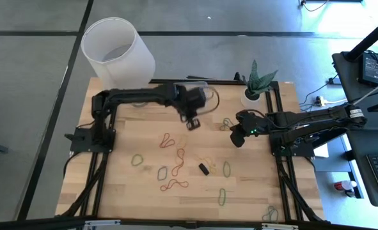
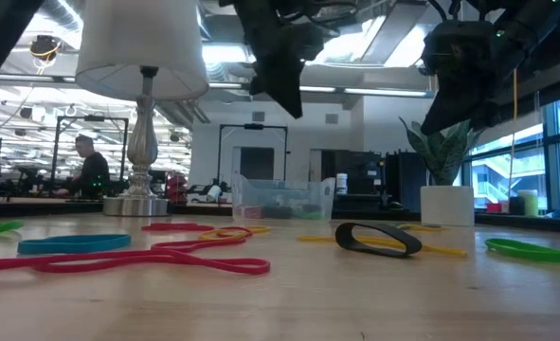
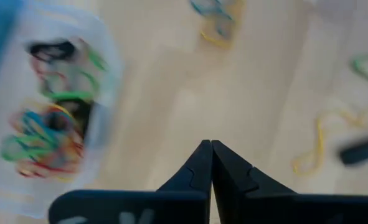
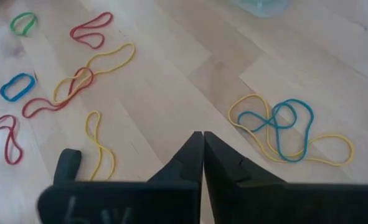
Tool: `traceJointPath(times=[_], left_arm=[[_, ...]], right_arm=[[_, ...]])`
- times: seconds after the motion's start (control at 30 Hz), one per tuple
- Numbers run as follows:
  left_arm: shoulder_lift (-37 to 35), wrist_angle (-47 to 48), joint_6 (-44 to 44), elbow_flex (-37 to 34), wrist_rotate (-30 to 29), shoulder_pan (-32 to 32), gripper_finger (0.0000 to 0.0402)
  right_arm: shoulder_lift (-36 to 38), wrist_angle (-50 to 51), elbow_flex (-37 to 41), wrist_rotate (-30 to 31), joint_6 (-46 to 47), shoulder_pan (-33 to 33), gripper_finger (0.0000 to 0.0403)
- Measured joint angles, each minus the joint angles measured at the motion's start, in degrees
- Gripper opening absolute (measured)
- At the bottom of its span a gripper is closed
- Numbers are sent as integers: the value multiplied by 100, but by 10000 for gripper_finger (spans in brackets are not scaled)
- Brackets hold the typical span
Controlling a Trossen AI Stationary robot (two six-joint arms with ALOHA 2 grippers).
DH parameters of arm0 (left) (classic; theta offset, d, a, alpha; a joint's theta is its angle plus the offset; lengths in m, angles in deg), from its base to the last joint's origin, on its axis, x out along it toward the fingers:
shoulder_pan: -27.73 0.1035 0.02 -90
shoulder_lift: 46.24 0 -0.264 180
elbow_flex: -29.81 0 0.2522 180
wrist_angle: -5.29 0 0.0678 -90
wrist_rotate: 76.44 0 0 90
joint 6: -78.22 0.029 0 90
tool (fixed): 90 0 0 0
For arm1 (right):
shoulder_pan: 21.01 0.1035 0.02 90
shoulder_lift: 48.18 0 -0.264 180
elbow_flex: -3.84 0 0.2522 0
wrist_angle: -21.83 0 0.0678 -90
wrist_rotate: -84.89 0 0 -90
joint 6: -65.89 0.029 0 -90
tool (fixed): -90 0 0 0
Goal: Pick and place rubber bands into bin
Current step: Put the top blue rubber band into the transparent bin
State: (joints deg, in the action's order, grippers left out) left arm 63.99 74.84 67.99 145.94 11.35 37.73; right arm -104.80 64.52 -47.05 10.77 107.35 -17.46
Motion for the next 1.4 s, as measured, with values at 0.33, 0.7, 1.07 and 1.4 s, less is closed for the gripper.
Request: traceJointPath(times=[0.33, 0.7, 1.07, 1.4], left_arm=[[-537, -1014, -827, -1659, 42, -1147, 2], [-2382, -3438, -1670, -4373, -189, -1824, 1], [-4318, -3799, -1998, -6020, -881, -2314, 2], [-5113, -3674, -2056, -6445, -887, -2309, 1]], right_arm=[[0, -89, 0, 10, 30, 0, 12], [-134, -614, -73, 13, 13, -184, 3], [-1691, 948, -1241, -7, 181, -791, 3], [-3062, 1594, -1432, -390, 463, -1621, 65]])
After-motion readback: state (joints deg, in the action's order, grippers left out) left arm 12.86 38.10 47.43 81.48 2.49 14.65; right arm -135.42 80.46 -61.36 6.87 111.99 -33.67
